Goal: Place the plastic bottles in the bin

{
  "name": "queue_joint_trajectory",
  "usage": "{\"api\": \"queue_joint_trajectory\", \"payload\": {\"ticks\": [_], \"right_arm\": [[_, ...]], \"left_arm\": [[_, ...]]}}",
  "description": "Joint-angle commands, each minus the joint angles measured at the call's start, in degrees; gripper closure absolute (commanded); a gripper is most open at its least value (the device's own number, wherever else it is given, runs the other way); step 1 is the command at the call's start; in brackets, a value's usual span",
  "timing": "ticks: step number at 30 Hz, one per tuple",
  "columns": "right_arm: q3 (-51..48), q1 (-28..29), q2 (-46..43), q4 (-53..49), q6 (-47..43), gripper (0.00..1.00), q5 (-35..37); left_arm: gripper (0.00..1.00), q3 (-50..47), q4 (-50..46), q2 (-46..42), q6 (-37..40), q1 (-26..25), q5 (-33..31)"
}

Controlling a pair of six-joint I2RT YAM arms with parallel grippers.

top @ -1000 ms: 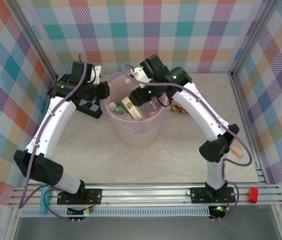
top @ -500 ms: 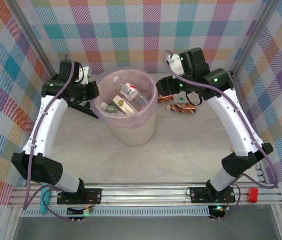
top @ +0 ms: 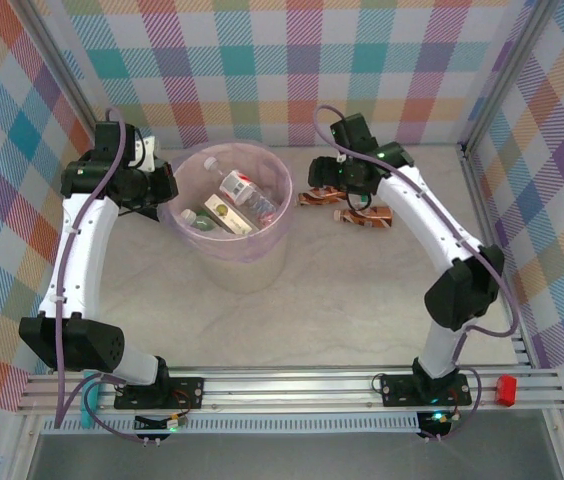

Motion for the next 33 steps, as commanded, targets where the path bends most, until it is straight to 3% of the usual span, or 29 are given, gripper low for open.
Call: {"api": "queue_joint_trajectory", "payload": {"ticks": [1, 5, 11, 22, 33], "right_arm": [[-0.7, 0.3, 3.7, 4.1, 17.7, 0.18, 8.7], [1.4, 1.1, 8.8, 2.0, 29.5, 0.15, 13.8], [3.7, 1.7, 16.0, 3.5, 39.5, 0.15, 14.1], [17.3, 1.5, 32.1, 3.4, 43.3, 0.16, 10.5], [26.7, 1.0, 42.4, 1.9, 45.5, 0.21, 7.6]], "left_arm": [[1.00, -0.7, 0.6, -2.7, -1.1, 0.9, 4.0], [1.00, -1.1, 0.4, -2.9, -0.7, 0.9, 4.0], [1.00, -2.3, 1.3, -3.4, -1.1, 0.9, 4.8], [1.00, -2.7, 1.3, -3.5, -0.9, 0.9, 4.8], [1.00, -2.6, 1.1, -3.7, -0.7, 0.9, 4.6]]}}
